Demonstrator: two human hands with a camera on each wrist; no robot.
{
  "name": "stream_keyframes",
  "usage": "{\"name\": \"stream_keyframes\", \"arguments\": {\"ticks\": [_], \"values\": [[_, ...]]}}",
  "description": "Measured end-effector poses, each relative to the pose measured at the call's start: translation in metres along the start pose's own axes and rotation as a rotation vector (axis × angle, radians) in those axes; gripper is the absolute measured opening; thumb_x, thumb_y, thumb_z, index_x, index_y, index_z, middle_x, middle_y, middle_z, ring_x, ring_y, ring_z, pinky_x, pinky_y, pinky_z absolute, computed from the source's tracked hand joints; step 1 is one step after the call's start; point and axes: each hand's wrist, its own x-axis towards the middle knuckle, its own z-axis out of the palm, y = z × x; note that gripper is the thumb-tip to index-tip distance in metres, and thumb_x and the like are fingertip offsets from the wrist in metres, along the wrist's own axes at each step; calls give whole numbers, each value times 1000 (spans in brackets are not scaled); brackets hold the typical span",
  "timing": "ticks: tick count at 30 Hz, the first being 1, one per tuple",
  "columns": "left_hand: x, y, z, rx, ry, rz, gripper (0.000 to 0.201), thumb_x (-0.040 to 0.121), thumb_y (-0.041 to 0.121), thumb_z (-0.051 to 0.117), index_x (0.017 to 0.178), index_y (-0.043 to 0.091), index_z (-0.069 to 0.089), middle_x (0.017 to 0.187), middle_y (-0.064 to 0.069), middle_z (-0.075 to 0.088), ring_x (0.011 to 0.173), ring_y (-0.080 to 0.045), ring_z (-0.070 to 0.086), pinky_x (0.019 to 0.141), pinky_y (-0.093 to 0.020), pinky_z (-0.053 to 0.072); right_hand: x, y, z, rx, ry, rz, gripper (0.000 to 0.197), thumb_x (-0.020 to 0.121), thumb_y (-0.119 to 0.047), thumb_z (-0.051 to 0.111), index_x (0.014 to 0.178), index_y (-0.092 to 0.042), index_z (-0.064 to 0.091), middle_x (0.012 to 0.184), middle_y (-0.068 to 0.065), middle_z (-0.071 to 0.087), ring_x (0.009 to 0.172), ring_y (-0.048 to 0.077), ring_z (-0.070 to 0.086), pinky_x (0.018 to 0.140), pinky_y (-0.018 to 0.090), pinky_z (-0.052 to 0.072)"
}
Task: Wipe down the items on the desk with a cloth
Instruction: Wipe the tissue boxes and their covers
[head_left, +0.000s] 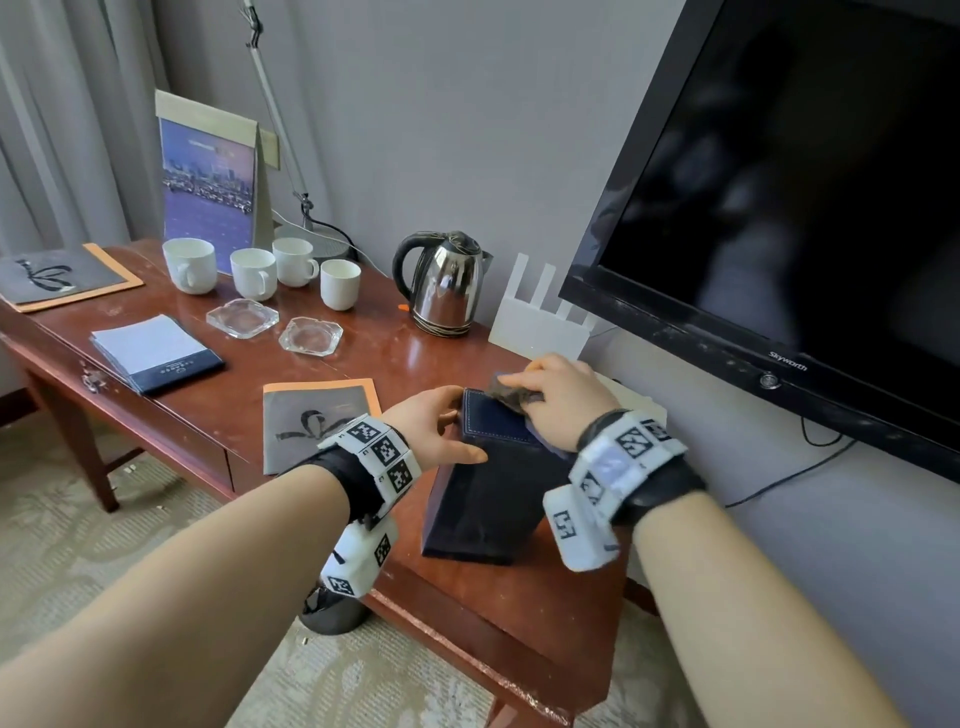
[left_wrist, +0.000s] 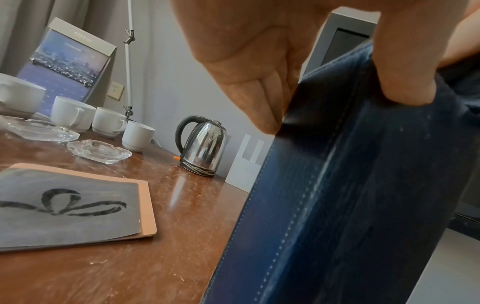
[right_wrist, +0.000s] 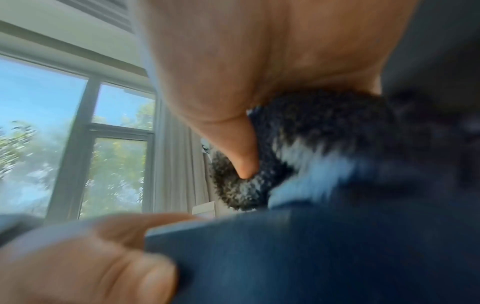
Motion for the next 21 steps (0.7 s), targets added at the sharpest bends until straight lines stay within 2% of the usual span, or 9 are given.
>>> {"name": "stream_keyframes", "arguments": {"ticks": [3, 6, 8, 11, 12, 14, 16, 18, 21], "values": [[-1, 0, 0, -7, 0, 5, 74, 70, 20, 80, 134, 18, 43, 129, 1, 54, 120, -14, 51, 105, -35, 41, -7, -16, 21, -138, 74, -41, 52, 92, -16, 42, 132, -48, 42, 134, -11, 38, 120, 21, 29, 101, 34, 23], [-2, -1, 0, -2, -3, 1, 76, 70, 21, 80, 135, 18, 42, 129, 3, 53, 120, -12, 50, 106, -35, 40, -24, 1, 22, -105, 81, -62, 54, 92, -12, 40, 130, -49, 45, 135, -13, 38, 121, 19, 28, 102, 34, 24], [-2, -1, 1, -34, 4, -7, 75, 69, 20, 80, 134, 18, 42, 131, 2, 53, 122, -14, 49, 106, -38, 40, -33, 26, 21, -33, 89, 33, 53, 91, -9, 39, 126, -47, 51, 129, -12, 44, 118, 20, 35, 102, 35, 30], [-3, -1, 2, -20, 14, -13, 75, 69, 22, 80, 134, 19, 42, 131, 2, 54, 122, -15, 50, 105, -39, 41, -40, 50, 18, 103, 80, 196, 49, 92, -10, 39, 126, -43, 53, 101, -7, 50, 105, 27, 52, 91, 34, 44], [-3, 0, 2, -3, 16, -16, 75, 70, 23, 80, 134, 19, 42, 130, 2, 54, 122, -15, 51, 105, -39, 41, -41, 49, 18, 83, 96, 202, 49, 92, -11, 39, 128, -43, 51, 103, -7, 50, 108, 27, 50, 91, 34, 44], [-3, 1, 2, 16, 23, -23, 75, 70, 24, 80, 134, 19, 42, 129, 2, 55, 120, -15, 52, 104, -40, 42, -42, 33, 22, -10, 205, 143, 49, 92, -14, 42, 132, -42, 47, 124, -7, 47, 116, 26, 38, 96, 33, 35], [-4, 2, 2, 27, 36, -22, 75, 70, 23, 80, 134, 18, 43, 129, 1, 55, 119, -16, 52, 103, -39, 42, -49, 7, 33, -102, 284, -1, 53, 91, -14, 44, 135, -43, 43, 135, -6, 41, 118, 27, 32, 97, 36, 28], [-5, 3, 1, 44, 42, -17, 74, 70, 23, 80, 133, 18, 44, 128, 2, 55, 119, -15, 52, 103, -38, 43, -58, -3, 46, -158, 306, -74, 60, 86, -6, 49, 133, -42, 46, 134, -1, 44, 119, 32, 34, 97, 43, 29], [-6, 4, 2, 43, 46, -25, 72, 70, 23, 80, 132, 20, 44, 126, 5, 55, 117, -13, 52, 103, -36, 43, -67, 24, 53, -112, 426, 21, 62, 73, 6, 61, 116, -39, 64, 118, 6, 59, 104, 39, 48, 85, 48, 40]]}}
